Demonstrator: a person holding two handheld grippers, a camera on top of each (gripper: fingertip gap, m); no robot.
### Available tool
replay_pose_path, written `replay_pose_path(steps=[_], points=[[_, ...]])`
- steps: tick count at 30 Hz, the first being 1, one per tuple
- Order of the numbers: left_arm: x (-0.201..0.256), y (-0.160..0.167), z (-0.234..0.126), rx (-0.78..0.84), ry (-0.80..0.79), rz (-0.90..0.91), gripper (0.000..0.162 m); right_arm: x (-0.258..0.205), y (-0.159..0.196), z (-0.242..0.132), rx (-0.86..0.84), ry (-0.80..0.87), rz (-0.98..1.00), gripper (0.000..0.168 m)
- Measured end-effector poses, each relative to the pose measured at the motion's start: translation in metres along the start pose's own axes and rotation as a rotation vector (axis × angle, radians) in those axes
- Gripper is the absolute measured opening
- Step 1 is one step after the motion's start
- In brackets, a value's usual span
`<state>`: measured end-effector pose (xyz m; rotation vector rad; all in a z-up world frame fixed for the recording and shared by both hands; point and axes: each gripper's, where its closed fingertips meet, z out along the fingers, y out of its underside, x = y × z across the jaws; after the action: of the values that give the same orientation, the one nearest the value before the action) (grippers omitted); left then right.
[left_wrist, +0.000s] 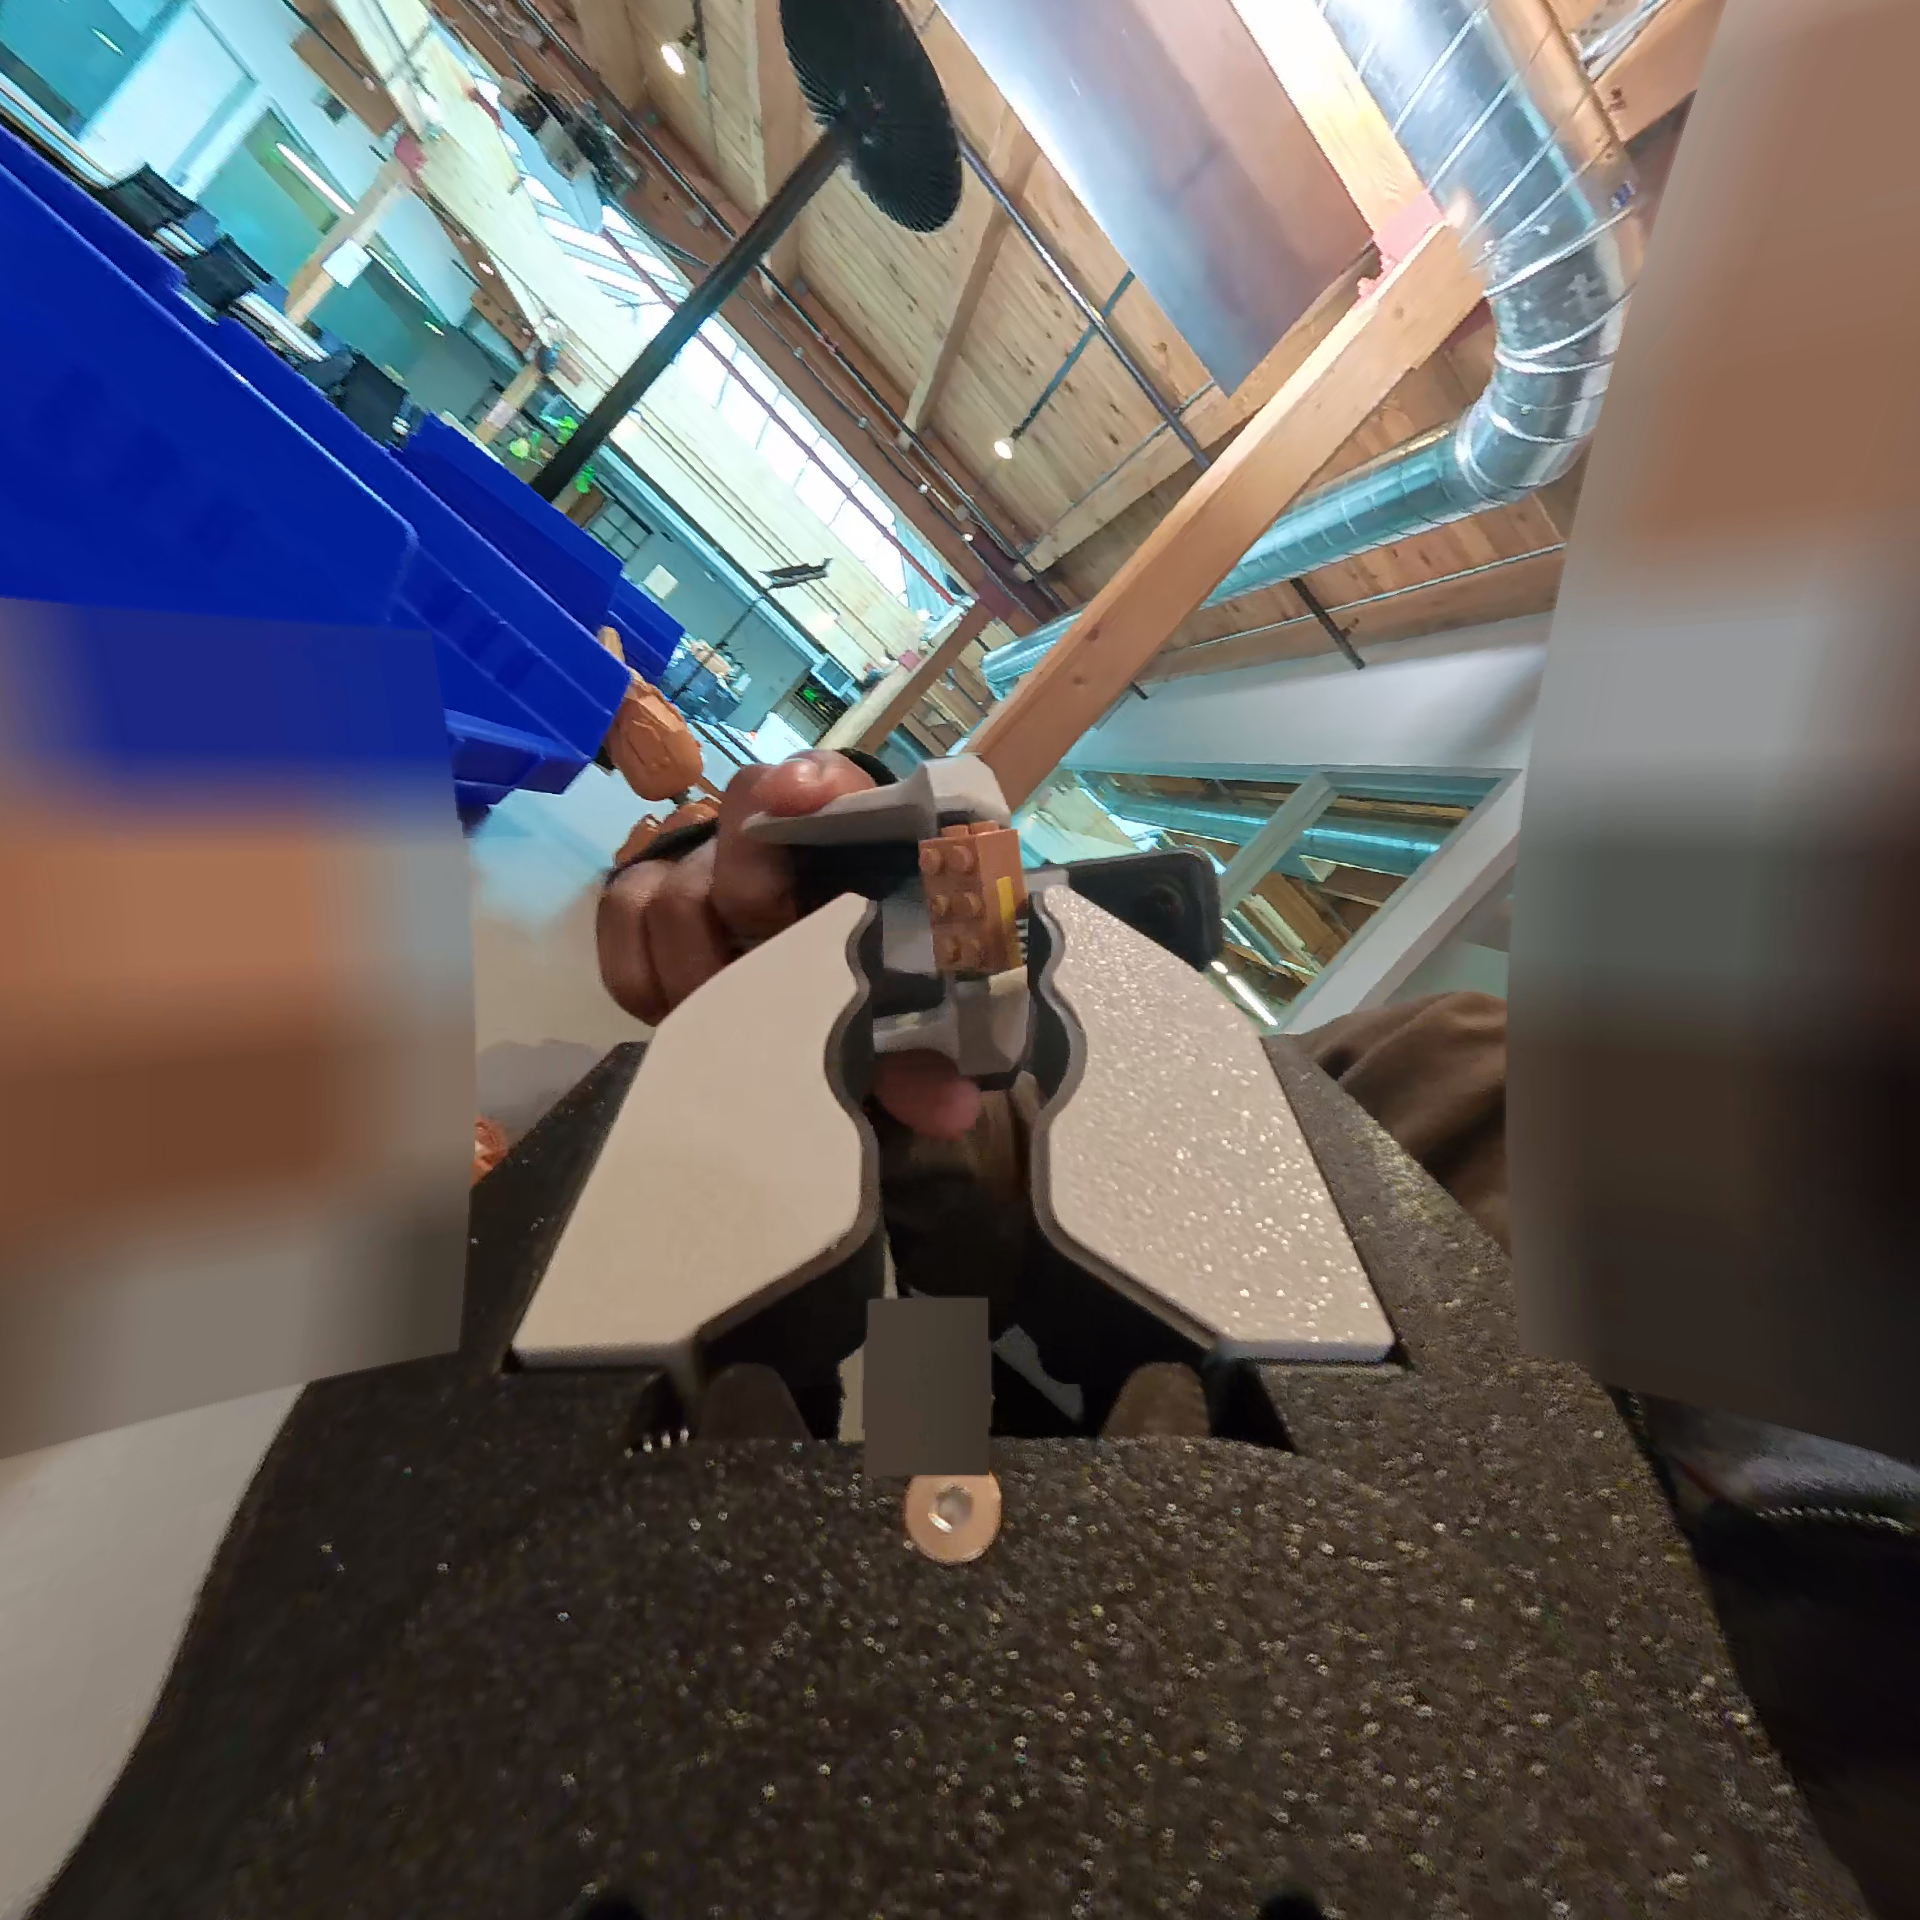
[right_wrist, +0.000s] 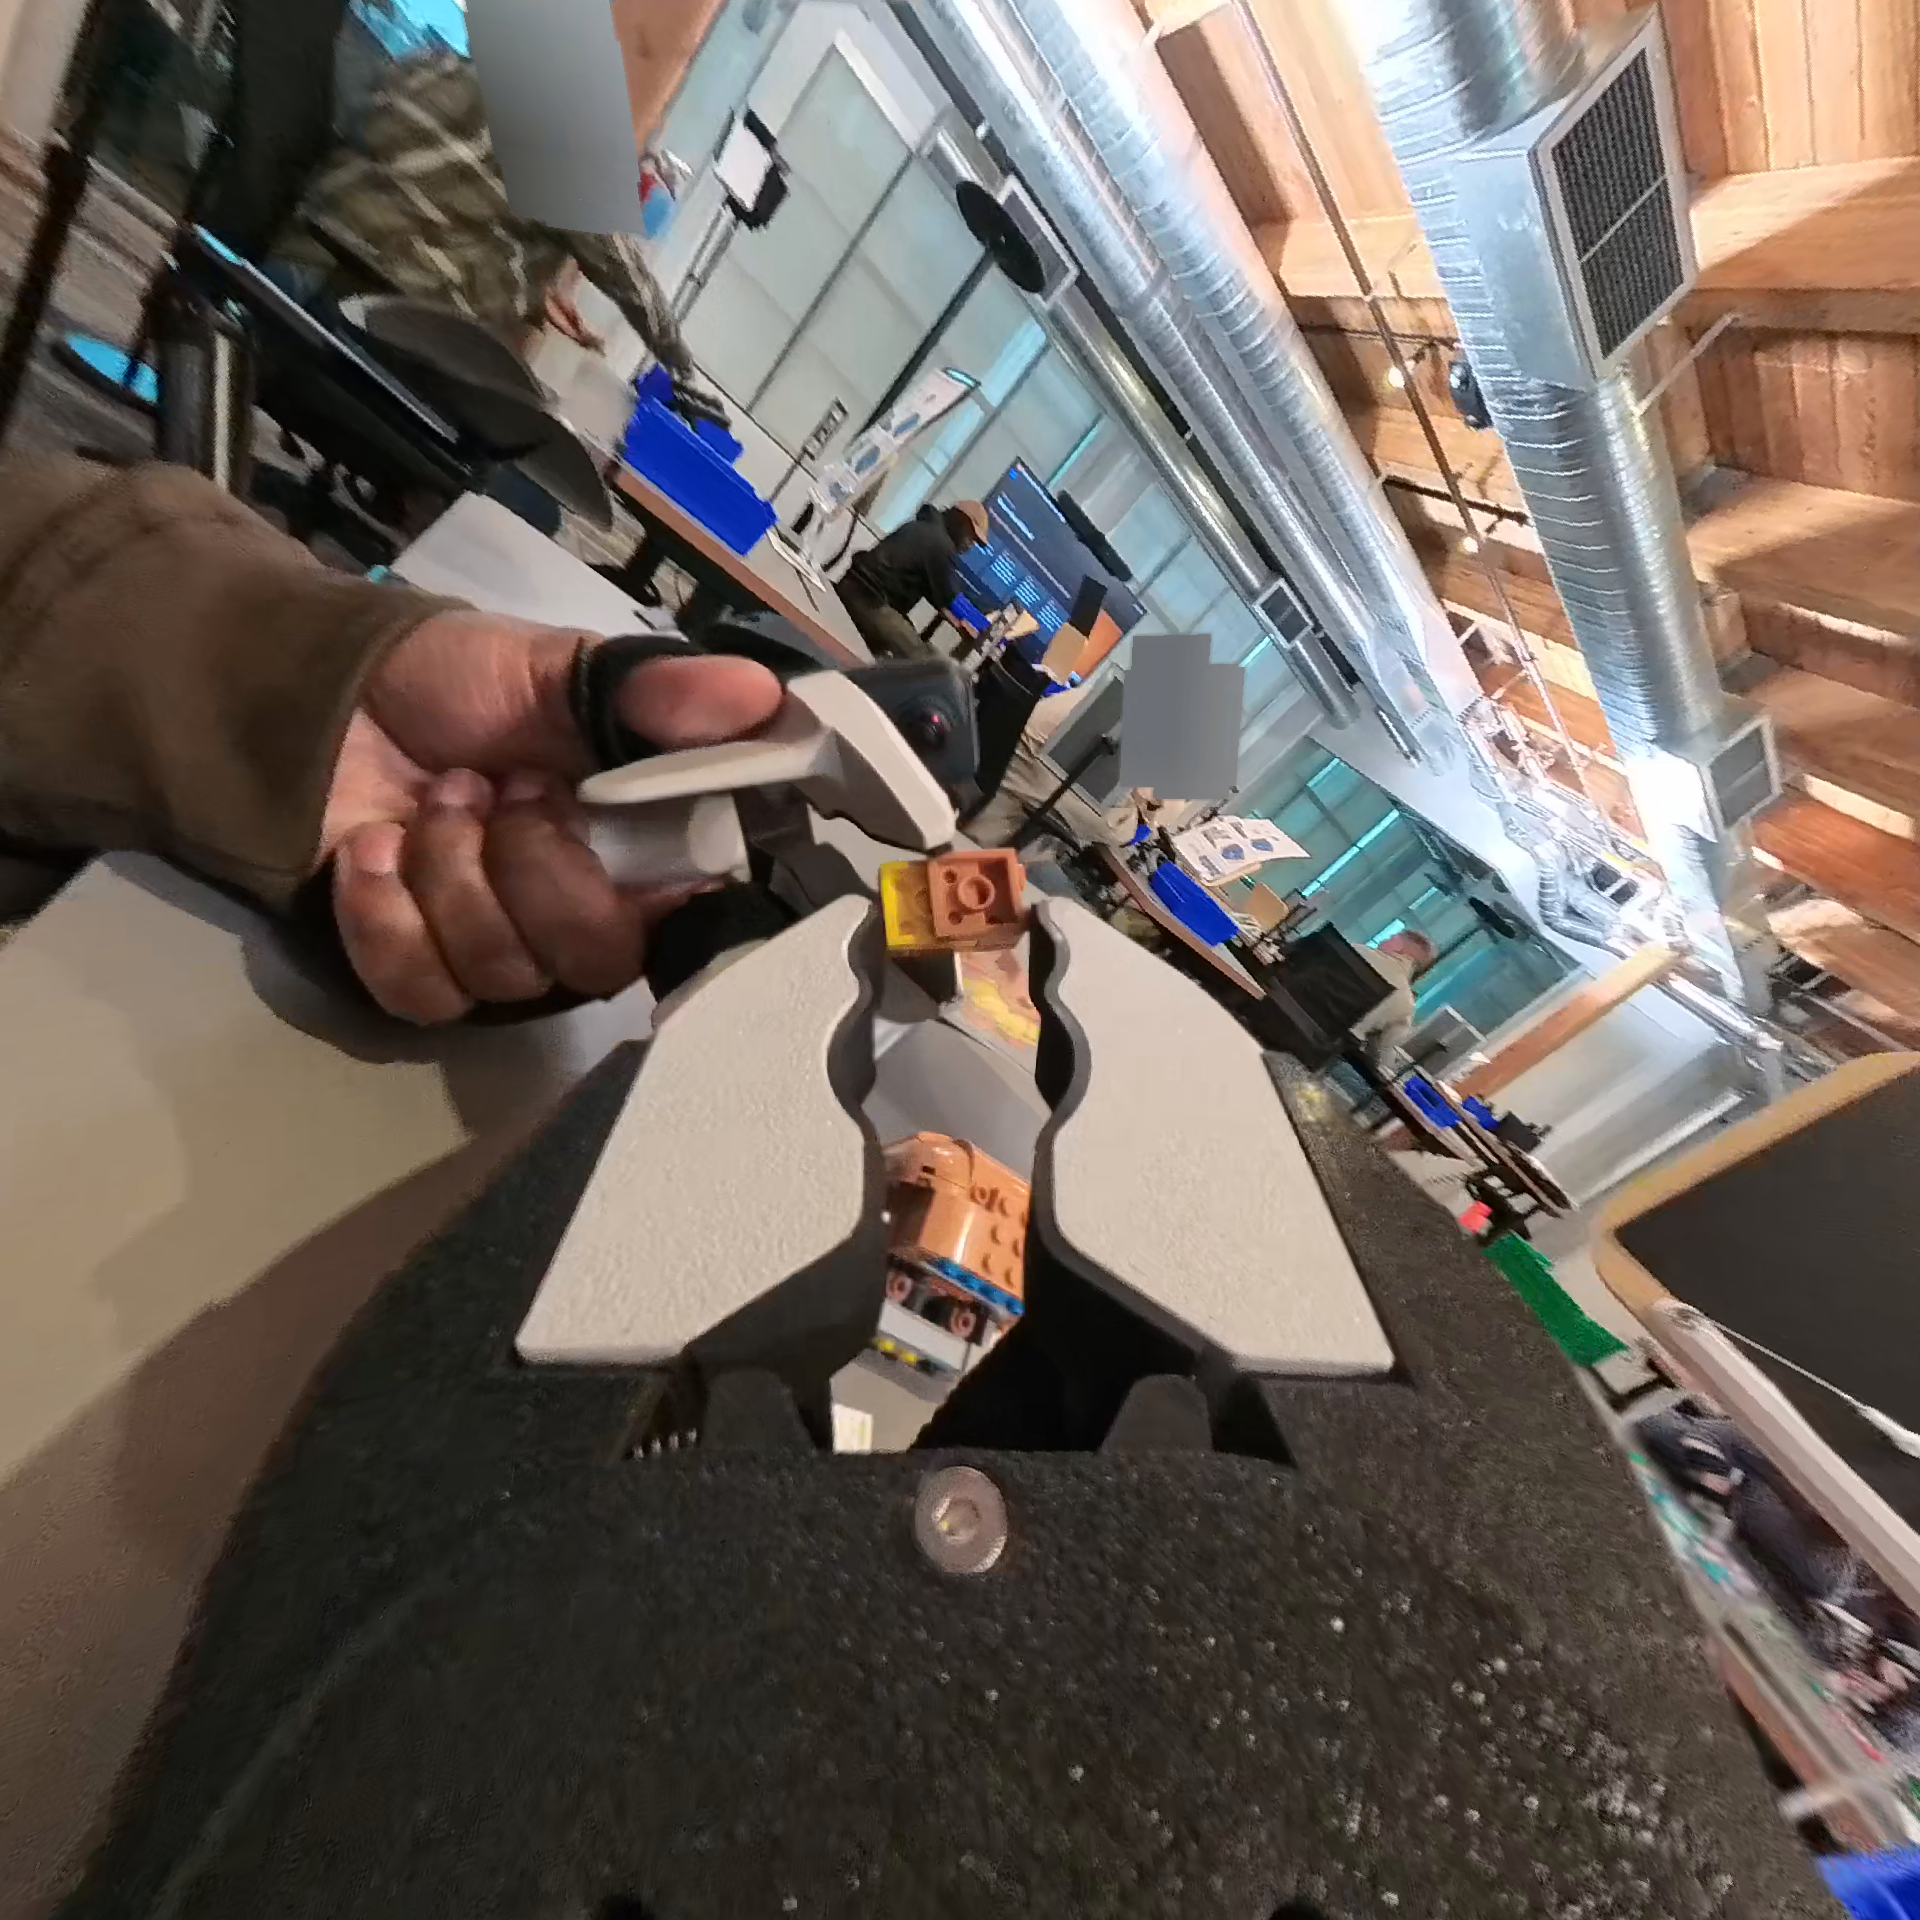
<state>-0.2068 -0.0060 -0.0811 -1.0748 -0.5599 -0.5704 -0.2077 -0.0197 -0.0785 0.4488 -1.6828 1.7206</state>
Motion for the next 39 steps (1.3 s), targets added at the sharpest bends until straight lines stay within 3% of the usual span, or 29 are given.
replay_pose_path(steps=[9,13,17,23,27,36,39], points=[[0.017,0.01,0.007,-0.04,0.132,-0.037,0.02,-0.011,-0.008,0.002,0.065,-0.058,0.047,0.026],[0.004,-0.003,0.003,0.048,0.069,-0.053,0.02,-0.004,0.0,0.005,-0.019,0.047,-0.101,0.028],[-0.01,-0.016,-0.002,0.154,-0.024,-0.034,0.021,-0.003,0.007,0.01,-0.113,0.12,-0.233,0.041],[-0.017,-0.012,0.007,0.144,-0.108,0.029,0.02,0.008,0.015,0.011,-0.167,0.191,-0.23,0.026],[-0.014,-0.009,0.009,0.118,-0.088,0.025,0.02,0.009,0.013,0.008,-0.134,0.149,-0.183,0.015],[-0.01,-0.01,0.001,0.098,-0.054,0.004,0.024,-0.008,0.003,-0.003,-0.008,-0.096,0.036,0.015],[-0.007,-0.002,-0.001,0.016,-0.055,0.013,0.024,-0.017,-0.001,-0.007,0.019,-0.186,0.086,0.015]])
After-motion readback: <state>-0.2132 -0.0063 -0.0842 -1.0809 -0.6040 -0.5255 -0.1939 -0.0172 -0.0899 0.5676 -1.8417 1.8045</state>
